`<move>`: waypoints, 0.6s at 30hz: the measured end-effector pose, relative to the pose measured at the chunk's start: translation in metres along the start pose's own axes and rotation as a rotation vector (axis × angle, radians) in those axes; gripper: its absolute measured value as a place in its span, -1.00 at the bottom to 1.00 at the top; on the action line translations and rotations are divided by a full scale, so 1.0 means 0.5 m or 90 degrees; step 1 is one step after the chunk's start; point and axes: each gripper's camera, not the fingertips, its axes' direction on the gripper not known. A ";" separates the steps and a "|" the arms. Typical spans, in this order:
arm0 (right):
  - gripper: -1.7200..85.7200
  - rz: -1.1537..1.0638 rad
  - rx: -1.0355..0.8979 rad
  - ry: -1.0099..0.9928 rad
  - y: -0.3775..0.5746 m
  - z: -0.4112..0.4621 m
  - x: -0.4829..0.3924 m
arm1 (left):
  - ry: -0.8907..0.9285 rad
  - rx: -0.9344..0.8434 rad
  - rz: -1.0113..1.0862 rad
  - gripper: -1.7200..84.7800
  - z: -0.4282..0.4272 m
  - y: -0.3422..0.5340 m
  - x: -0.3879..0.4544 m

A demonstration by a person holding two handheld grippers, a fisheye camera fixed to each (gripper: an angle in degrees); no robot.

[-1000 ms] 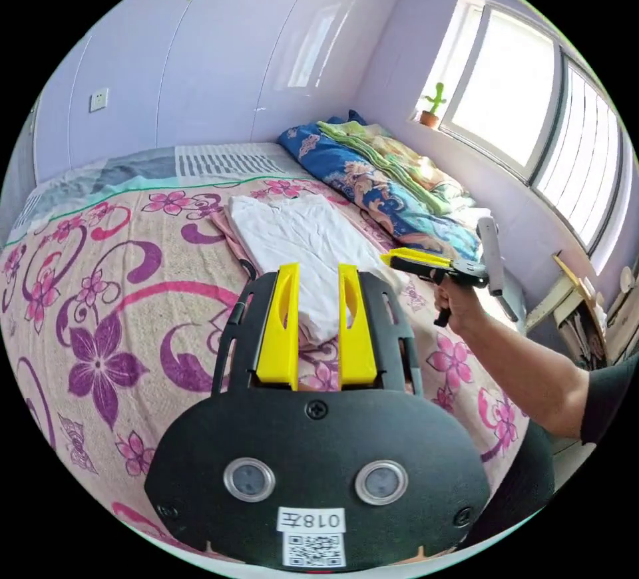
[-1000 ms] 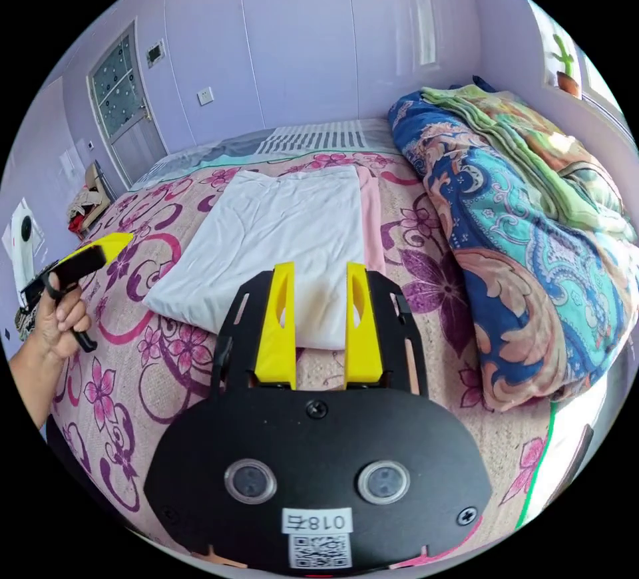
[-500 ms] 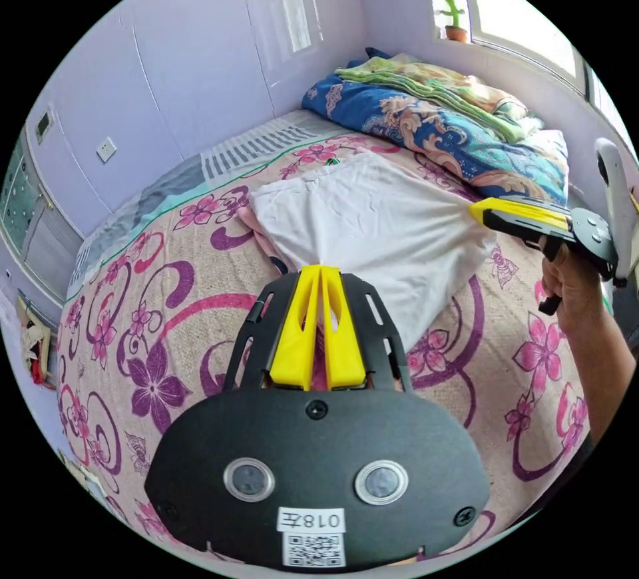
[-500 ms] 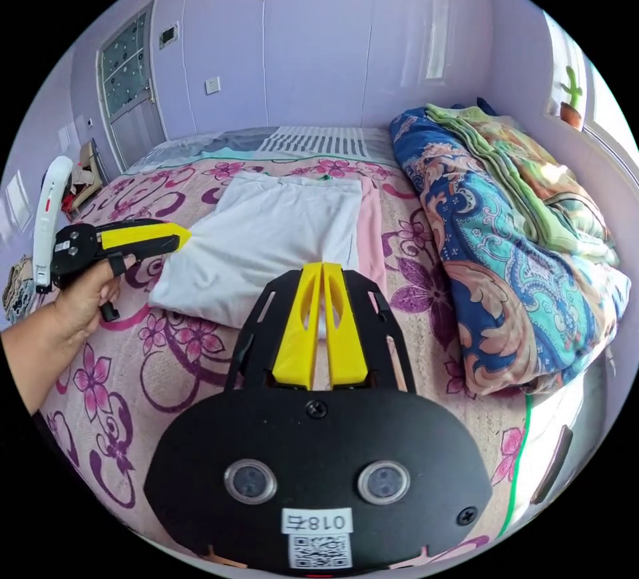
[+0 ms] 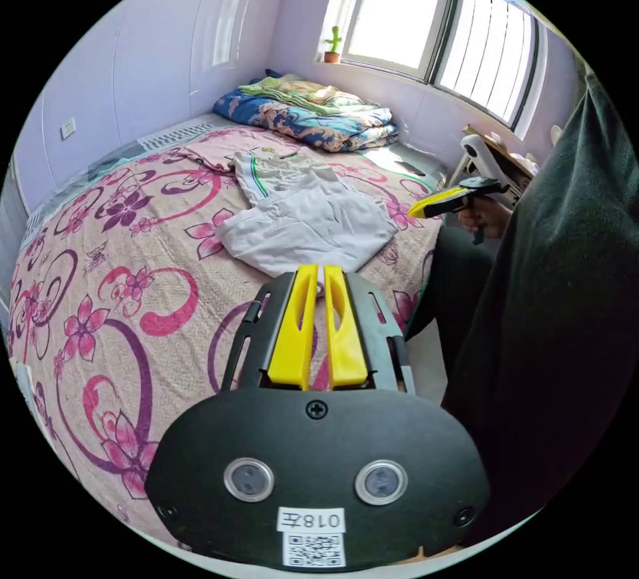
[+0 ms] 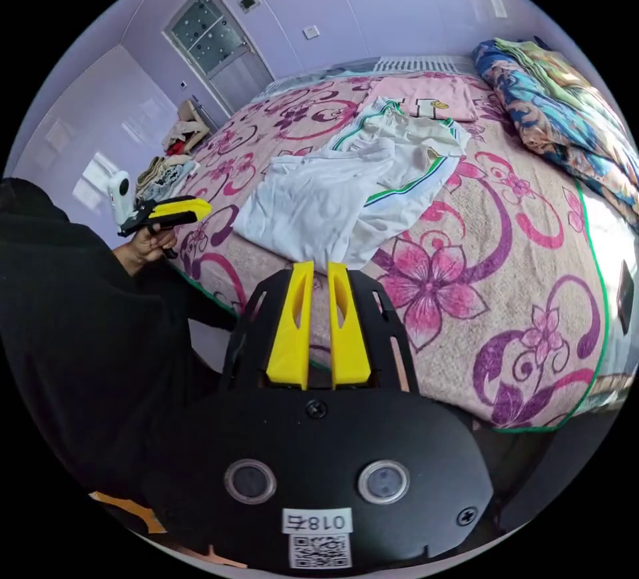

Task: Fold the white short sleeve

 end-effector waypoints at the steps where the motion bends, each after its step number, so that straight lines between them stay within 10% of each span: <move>1: -0.84 0.028 0.018 -0.011 0.026 -0.020 -0.007 | -0.012 0.004 -0.011 -0.90 -0.009 0.002 -0.002; 11: -0.67 0.028 0.080 0.115 -0.182 0.051 0.015 | -0.153 -0.108 -0.225 -0.70 0.172 -0.192 -0.253; 18: -0.92 0.100 0.018 0.125 -0.237 0.139 0.045 | -0.149 -0.090 -0.153 -0.97 0.163 -0.230 -0.187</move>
